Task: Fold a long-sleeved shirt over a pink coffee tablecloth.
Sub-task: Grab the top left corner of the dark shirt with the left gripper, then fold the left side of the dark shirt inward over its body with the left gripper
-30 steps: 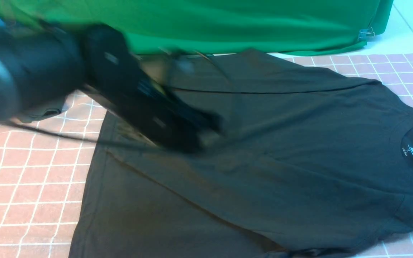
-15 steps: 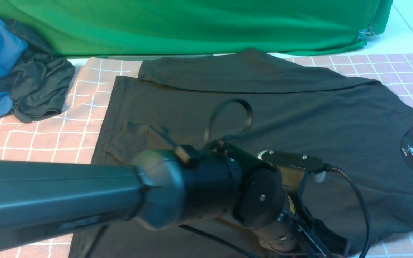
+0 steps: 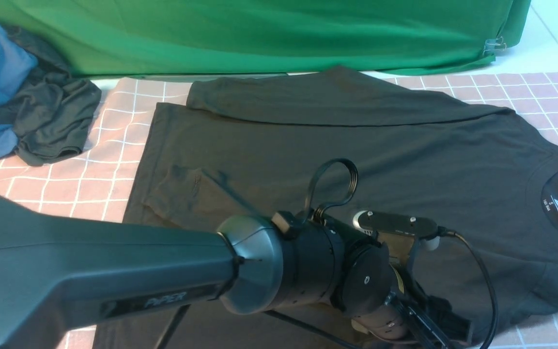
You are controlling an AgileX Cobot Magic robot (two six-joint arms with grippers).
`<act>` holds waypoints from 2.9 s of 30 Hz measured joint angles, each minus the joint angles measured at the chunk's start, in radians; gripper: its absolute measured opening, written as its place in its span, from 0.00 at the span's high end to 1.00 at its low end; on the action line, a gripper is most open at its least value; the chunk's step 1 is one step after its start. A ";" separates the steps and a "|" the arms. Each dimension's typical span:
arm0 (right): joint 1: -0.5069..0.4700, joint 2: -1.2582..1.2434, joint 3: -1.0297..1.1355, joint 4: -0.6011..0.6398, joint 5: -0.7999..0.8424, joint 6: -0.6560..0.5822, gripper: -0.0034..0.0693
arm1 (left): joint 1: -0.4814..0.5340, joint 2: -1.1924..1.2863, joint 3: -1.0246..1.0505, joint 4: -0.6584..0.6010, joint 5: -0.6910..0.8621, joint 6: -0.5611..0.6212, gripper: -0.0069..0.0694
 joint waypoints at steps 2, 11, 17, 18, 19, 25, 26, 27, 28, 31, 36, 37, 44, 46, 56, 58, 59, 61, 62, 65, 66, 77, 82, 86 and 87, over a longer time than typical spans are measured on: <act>0.000 0.000 0.000 0.001 0.000 0.000 0.83 | 0.000 0.001 -0.002 0.000 0.002 0.029 0.35; 0.000 0.000 0.000 0.003 -0.020 0.000 0.82 | 0.000 0.006 -0.002 -0.001 -0.021 0.128 0.72; 0.000 0.000 0.000 0.003 -0.028 -0.001 0.81 | 0.000 -0.022 -0.002 -0.027 0.007 0.167 0.89; 0.000 0.000 0.000 0.003 -0.028 -0.001 0.81 | 0.000 -0.037 -0.002 -0.031 0.007 0.169 0.89; 0.000 0.000 0.000 0.003 -0.029 -0.001 0.81 | 0.000 -0.052 -0.002 -0.035 0.009 0.171 0.89; 0.000 0.000 0.000 0.004 -0.037 -0.001 0.80 | 0.000 -0.094 -0.002 -0.044 0.033 0.193 0.89; 0.000 0.000 0.000 0.004 -0.037 -0.001 0.80 | -0.002 -0.094 -0.002 -0.053 0.046 0.213 0.89; 0.000 0.000 0.000 0.004 -0.037 -0.001 0.80 | -0.004 -0.093 -0.002 -0.058 0.058 0.224 0.89; 0.000 0.000 0.000 0.004 -0.037 -0.001 0.79 | -0.011 -0.093 -0.002 -0.065 0.066 0.249 0.89; 0.000 0.000 0.000 0.004 -0.037 -0.001 0.78 | -0.048 -0.082 -0.002 -0.051 0.063 0.299 0.86; 0.000 0.000 0.000 0.004 -0.037 -0.001 0.78 | -0.060 -0.047 -0.002 -0.013 0.009 0.287 0.70; 0.000 0.000 0.000 0.004 -0.037 -0.001 0.78 | -0.060 -0.040 -0.002 0.009 -0.003 0.274 0.66; 0.000 0.000 0.000 0.004 -0.037 -0.001 0.78 | -0.060 0.007 -0.002 0.110 -0.027 0.187 0.41; 0.000 0.000 0.000 0.004 -0.037 -0.001 0.78 | -0.060 0.013 -0.002 0.114 -0.031 0.180 0.41; 0.000 0.000 0.000 0.004 -0.037 -0.002 0.78 | -0.060 0.017 -0.002 0.173 -0.090 0.174 0.88; 0.000 0.000 0.000 0.005 -0.037 -0.003 0.78 | -0.060 0.017 -0.002 0.174 -0.092 0.175 0.88; 0.000 0.000 0.000 0.005 -0.037 -0.003 0.78 | -0.060 0.017 -0.002 0.174 -0.092 0.176 0.88; 0.000 0.000 0.000 0.005 -0.037 -0.003 0.78 | -0.060 0.017 -0.012 0.174 -0.071 0.179 0.88; 0.000 0.000 0.000 0.005 -0.037 -0.003 0.78 | -0.060 0.017 -0.018 0.174 -0.061 0.179 0.88; 0.000 0.000 0.000 0.005 -0.037 -0.003 0.78 | -0.060 0.006 -0.041 0.167 -0.013 0.178 0.88; 0.000 0.000 0.000 0.005 -0.037 -0.003 0.78 | -0.060 -0.001 -0.054 0.164 0.004 0.178 0.88; 0.000 0.000 0.000 0.005 -0.063 -0.003 0.76 | -0.125 -0.036 -0.094 0.119 0.067 0.182 0.87; 0.000 0.000 0.000 0.005 -0.071 -0.003 0.76 | -0.149 -0.036 -0.094 0.094 0.058 0.187 0.87; 0.000 0.000 0.000 0.005 -0.070 -0.003 0.76 | -0.143 -0.045 -0.094 0.127 0.091 0.157 0.87; 0.000 0.000 0.000 0.005 -0.069 -0.003 0.76 | -0.128 -0.055 -0.101 0.150 0.130 0.104 0.87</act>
